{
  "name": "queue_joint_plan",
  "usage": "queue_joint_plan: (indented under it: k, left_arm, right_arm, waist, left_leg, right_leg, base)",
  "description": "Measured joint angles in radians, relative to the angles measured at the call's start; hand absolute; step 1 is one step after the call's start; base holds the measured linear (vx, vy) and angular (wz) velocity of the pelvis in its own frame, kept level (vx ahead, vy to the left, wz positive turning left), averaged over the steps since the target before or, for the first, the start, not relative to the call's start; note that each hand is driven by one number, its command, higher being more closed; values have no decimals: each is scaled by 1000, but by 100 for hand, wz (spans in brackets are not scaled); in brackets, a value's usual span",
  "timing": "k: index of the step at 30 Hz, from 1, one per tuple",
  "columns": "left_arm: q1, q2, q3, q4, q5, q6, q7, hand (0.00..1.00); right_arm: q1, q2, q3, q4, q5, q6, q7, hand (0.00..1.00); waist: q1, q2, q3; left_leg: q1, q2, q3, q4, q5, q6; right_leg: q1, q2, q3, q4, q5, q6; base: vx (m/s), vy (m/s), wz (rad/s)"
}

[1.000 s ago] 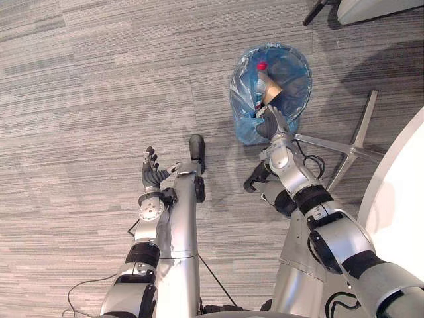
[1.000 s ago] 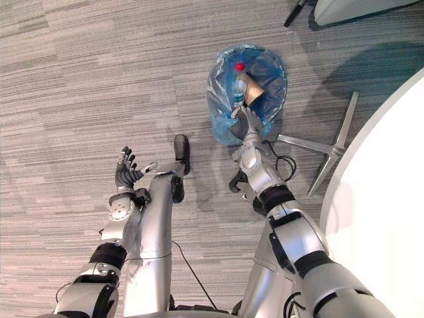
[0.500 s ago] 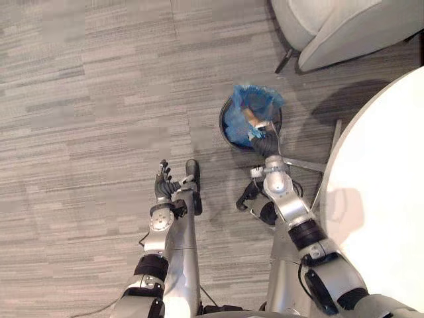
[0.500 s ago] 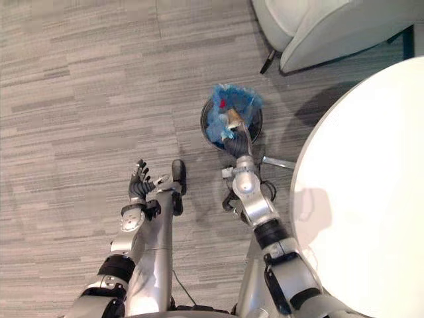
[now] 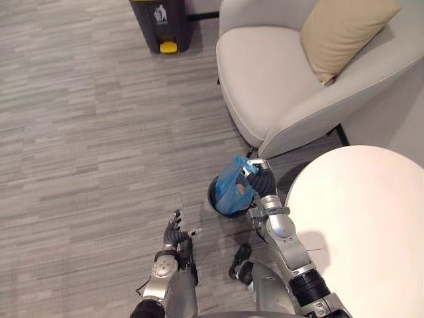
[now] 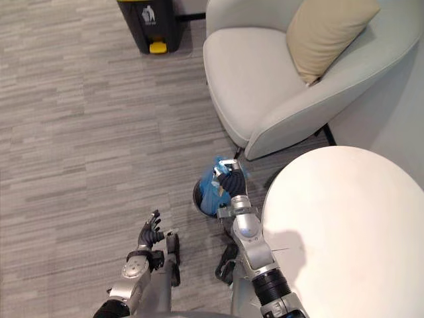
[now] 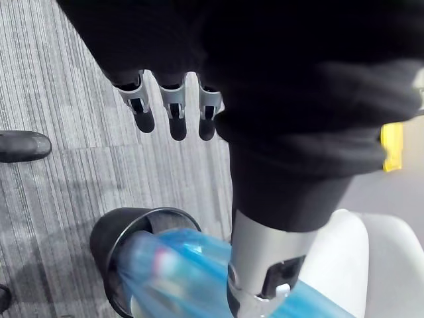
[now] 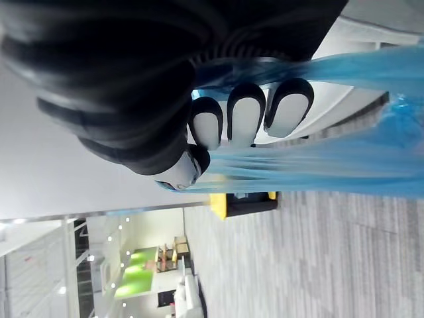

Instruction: Gather rubbish on tea table into small bin, then transfer packed bag to large trash can.

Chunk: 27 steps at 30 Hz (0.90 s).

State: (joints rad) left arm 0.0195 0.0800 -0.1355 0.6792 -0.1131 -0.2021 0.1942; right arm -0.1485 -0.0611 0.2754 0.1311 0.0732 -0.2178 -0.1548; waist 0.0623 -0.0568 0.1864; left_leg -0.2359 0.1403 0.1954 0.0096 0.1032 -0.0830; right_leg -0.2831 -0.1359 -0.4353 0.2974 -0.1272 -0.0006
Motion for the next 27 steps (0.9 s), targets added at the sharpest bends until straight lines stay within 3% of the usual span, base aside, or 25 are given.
queue_joint_plan:
  k: [4, 9, 16, 27]
  left_arm:
    - [49, 25, -27, -39, 9, -2, -2, 0]
    - [109, 37, -35, -138, 13, -5, -20, 0]
    - [160, 44, -74, -296, 50, -22, -21, 0]
    - [149, 47, -113, -495, 233, -64, -13, 0]
  right_arm:
    - [30, -24, 4, -25, 24, 0, 45, 100]
    - [34, -44, 18, -120, 46, -7, 79, 100]
    - [29, -72, 38, -120, 130, -10, 115, 100]
    - [-88, -88, 144, -121, 214, -12, 139, 100]
  waist:
    - [0, 3, -56]
    - [0, 8, -80]
    - [4, 19, -97]
    - [3, 43, -141]
  left_leg:
    - [69, -5, 0, -38, 0, 0]
    - [116, -12, -3, -59, 0, 0]
    - [167, -13, -10, -84, 0, 0]
    - [204, -15, -2, -103, 3, 5]
  right_leg:
    - [91, 21, 1, -96, 31, 14]
    - [159, 33, 0, -169, 60, 24]
    - [209, 48, 5, -195, 72, 28]
    - [248, 62, 23, -245, 100, 28]
  base:
    - [95, 38, -2]
    - [32, 39, 0]
    - [-3, 14, -1]
    - [9, 5, -4]
